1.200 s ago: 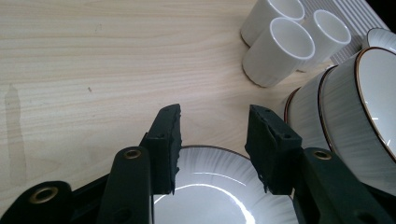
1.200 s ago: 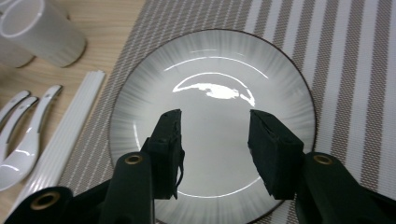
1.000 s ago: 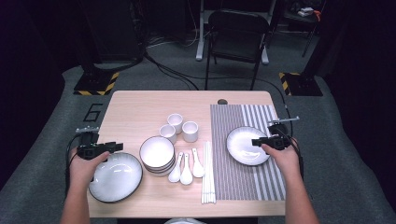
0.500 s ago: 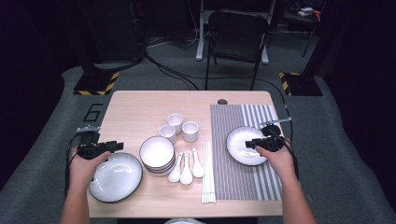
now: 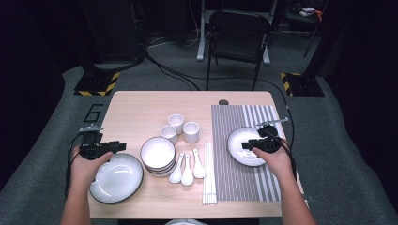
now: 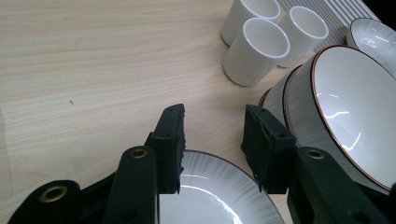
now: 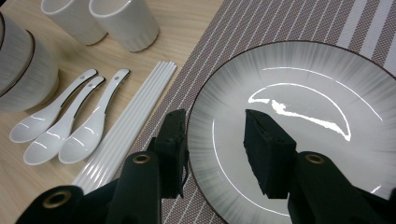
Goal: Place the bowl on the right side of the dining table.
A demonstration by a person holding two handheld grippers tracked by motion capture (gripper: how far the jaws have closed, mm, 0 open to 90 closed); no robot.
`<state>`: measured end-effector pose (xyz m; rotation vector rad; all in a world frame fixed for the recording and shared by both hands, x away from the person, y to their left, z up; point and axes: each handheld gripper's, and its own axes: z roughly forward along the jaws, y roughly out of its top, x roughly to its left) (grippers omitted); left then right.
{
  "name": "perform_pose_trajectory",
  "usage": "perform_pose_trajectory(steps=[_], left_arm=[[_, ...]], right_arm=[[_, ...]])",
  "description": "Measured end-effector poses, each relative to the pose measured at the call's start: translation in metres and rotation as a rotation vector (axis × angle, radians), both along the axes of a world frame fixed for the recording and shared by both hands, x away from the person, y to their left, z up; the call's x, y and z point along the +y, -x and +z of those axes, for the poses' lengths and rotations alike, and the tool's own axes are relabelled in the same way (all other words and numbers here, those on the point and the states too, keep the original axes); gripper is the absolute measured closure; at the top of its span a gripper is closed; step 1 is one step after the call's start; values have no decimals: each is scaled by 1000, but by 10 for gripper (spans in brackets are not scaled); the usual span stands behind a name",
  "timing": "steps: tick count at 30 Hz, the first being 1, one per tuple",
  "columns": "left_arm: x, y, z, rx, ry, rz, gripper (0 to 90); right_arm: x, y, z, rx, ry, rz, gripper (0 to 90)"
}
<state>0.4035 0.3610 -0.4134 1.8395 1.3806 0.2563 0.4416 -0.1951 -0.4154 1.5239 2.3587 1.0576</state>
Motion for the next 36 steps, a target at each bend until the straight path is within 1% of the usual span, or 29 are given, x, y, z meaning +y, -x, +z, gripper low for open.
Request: perform_pose_trajectory(steps=[3,6,7,10,11,14,16,17,20,21,22,25,27,28,29,31,33,36], left_arm=[[-2,0,1,1,1,-8,585],[-4,0,1,7,0,-11,586],[-4,0,1,5,-2,-15,586],[-9,0,1,2,-5,-23,586],[-10,0,2,9,-4,-34,585],[-15,0,2,10,-5,-47,585],[-18,1,3,17,-4,-55,582],[-19,1,3,14,2,-57,582],[-24,1,4,17,-8,-62,582],[-26,1,4,8,-7,-58,580],[-27,1,6,12,-10,-67,580],[-31,3,8,1,-15,-75,578],[-32,3,10,6,-19,-82,577],[-34,4,11,3,4,-93,576],[-35,4,11,1,6,-98,576],[-37,4,12,-1,-8,-90,576],[-38,5,14,0,-1,-99,576],[-43,6,15,-1,-12,-108,576]], right_arm=[[4,0,1,1,8,12,590],[8,1,1,12,11,20,589],[10,1,1,6,19,26,588],[14,2,1,2,21,36,587],[15,2,2,4,19,35,587],[20,4,3,-6,23,49,585],[22,5,3,-11,24,55,585],[23,6,4,-11,23,59,585],[24,5,3,-16,27,64,584],[25,5,2,-14,29,67,584],[25,5,2,-15,30,70,583],[27,6,0,-15,35,76,582],[28,6,0,-16,36,81,582],[30,6,-1,-17,37,85,581],[31,6,-1,-11,33,85,580],[32,6,-2,-14,37,94,579],[35,7,-3,-14,42,98,579],[36,6,-4,-9,43,105,579]])
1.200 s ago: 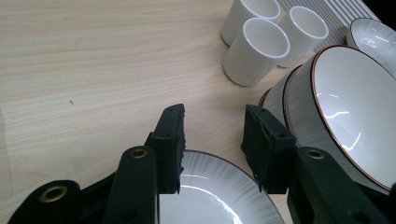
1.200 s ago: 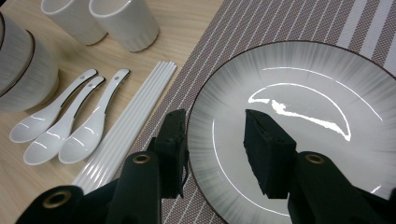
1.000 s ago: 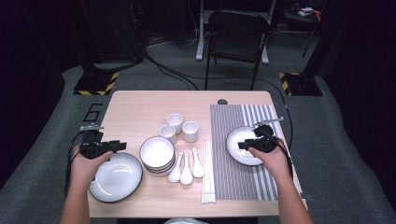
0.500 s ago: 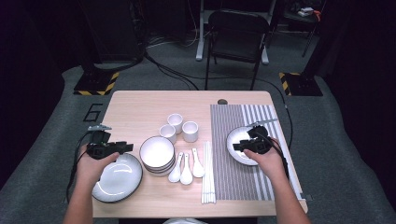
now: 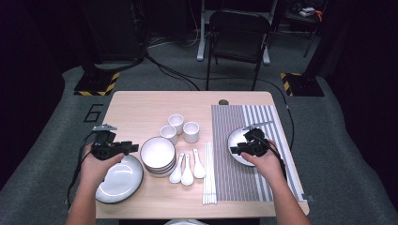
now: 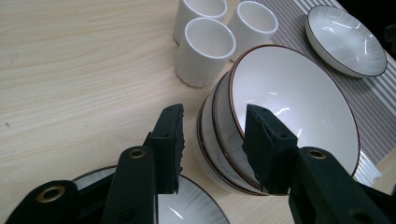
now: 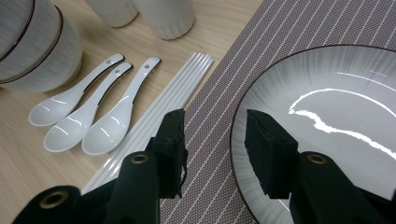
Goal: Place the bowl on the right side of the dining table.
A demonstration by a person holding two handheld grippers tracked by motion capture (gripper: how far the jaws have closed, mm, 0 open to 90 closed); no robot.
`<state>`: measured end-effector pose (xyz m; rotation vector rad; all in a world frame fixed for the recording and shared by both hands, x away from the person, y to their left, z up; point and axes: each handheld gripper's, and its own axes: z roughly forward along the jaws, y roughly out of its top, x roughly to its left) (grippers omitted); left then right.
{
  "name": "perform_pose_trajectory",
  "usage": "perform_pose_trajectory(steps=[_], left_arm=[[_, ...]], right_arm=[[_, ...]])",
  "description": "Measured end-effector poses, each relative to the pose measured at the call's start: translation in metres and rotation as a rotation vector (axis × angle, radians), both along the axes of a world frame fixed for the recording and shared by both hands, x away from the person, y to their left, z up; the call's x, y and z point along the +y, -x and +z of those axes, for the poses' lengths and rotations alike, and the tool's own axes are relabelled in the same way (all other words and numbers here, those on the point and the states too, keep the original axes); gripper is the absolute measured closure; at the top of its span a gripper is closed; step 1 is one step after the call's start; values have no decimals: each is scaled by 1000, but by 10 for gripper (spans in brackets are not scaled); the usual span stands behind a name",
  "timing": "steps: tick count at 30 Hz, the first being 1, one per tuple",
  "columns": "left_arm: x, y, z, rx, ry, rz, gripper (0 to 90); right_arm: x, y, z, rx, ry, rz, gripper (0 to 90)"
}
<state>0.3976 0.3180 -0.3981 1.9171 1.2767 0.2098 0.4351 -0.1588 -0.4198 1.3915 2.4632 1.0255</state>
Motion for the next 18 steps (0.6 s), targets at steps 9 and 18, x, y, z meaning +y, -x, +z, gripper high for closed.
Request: perform_pose_trajectory(steps=[9,18], left_arm=[[-8,-3,-2,2,-10,-6,580],[-14,-6,-3,-5,-10,5,605]], right_arm=[[1,0,-3,4,7,-2,578],[-1,1,-4,10,4,-10,577]])
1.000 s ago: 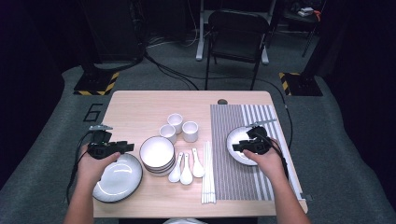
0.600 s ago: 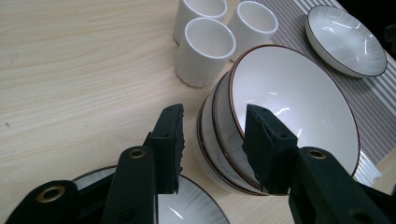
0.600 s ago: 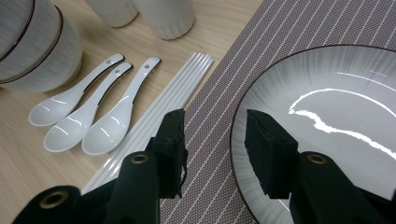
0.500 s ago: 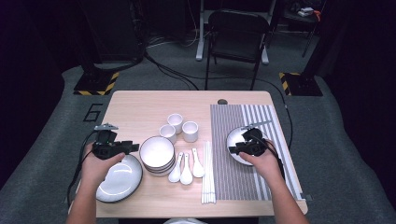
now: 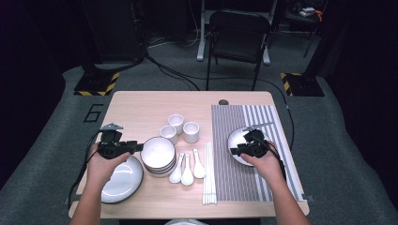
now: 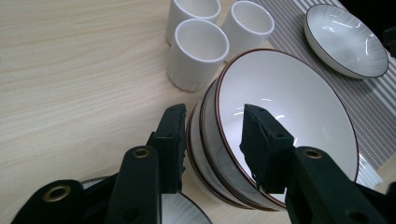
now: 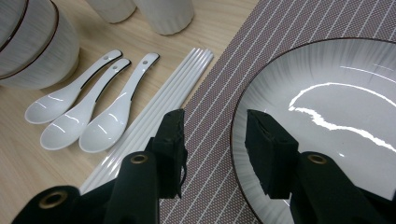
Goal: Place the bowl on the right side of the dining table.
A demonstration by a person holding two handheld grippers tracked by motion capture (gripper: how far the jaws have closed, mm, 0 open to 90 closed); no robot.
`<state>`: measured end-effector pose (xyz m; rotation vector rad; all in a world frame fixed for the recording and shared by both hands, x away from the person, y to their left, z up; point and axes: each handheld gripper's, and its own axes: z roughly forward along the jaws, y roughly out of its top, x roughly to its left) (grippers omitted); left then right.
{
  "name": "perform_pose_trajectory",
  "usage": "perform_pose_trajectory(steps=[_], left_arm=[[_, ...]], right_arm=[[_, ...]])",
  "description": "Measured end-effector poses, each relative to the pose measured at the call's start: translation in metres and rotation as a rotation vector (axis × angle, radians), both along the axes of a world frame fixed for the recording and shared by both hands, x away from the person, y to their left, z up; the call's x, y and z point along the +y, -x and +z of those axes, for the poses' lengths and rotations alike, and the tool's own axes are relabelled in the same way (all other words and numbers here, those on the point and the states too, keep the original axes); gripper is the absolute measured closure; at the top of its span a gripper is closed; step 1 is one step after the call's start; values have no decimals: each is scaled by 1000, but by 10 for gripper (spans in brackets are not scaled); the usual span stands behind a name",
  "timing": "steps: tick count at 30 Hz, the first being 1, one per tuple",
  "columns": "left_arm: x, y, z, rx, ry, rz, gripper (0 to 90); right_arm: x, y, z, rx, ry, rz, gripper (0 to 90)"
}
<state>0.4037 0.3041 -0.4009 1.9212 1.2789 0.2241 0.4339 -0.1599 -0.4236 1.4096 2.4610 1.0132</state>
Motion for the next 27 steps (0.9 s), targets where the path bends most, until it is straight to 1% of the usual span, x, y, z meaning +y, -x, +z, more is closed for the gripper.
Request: perform_pose_trajectory(steps=[1,3,4,5,7,10,13,15,20,25,26,27], left_arm=[[-1,0,0,0,-9,-4,609],[-4,-1,0,-5,-7,-3,615],[-5,-1,0,-1,-11,-9,617],[-7,-2,-2,-8,-9,-3,618],[-10,-3,-4,-2,-23,-10,622],[-14,-5,-7,-14,-28,0,634],[-18,-8,-11,-5,-36,-5,640],[-21,-9,-14,-9,-41,-4,649],[-25,-11,-18,-9,-42,-7,673],[-28,-13,-22,-12,-58,-3,685],[-28,-14,-23,-22,-65,0,687],[-28,-14,-23,-20,-67,0,695]], right_arm=[[-1,0,0,-4,-2,0,576],[-2,0,-1,-6,-1,-5,576],[-2,0,-1,-6,-1,-6,577],[-2,0,-1,-7,0,-6,576],[-1,1,-1,-3,-1,-8,577],[-1,1,-2,-4,0,-7,577],[-3,2,-2,-5,-1,-14,577],[-6,3,-2,-9,-1,-20,577],[-7,4,-2,-2,-4,-30,577],[-7,4,-3,-4,2,-23,577],[-7,4,-3,-4,2,-26,577],[-7,4,-4,-4,3,-28,577]])
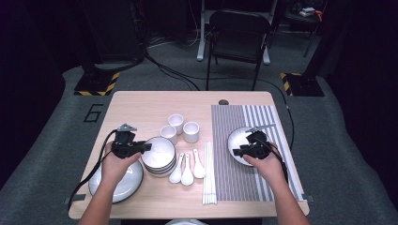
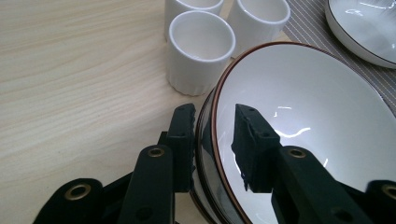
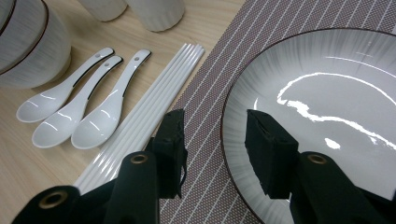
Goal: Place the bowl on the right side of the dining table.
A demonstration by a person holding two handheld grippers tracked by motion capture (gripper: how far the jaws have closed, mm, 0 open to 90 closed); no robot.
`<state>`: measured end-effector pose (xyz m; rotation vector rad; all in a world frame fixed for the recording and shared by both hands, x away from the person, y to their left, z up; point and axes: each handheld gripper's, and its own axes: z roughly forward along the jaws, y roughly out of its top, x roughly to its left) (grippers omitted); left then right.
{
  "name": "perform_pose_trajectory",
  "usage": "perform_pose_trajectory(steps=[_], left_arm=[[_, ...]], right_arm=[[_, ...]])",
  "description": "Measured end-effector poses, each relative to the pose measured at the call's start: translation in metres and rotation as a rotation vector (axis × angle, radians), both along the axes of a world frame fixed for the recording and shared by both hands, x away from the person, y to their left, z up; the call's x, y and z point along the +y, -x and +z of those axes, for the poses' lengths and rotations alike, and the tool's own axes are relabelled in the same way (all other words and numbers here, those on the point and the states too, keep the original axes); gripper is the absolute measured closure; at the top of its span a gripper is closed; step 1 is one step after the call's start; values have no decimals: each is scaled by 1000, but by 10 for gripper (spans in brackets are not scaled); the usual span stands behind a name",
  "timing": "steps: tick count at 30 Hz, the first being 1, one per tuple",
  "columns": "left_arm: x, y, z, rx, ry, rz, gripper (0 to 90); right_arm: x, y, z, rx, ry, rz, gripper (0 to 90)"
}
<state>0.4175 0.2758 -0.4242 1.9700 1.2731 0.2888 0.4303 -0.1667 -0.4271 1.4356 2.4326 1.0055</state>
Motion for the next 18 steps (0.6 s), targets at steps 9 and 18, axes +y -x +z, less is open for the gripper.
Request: perform_pose_trajectory(steps=[9,18], left_arm=[[-1,-1,-5,-16,4,10,725],[-2,-2,-6,-27,-15,20,768]], right_arm=[[0,-1,-1,5,0,0,576],[-1,-1,-2,8,-3,0,577]])
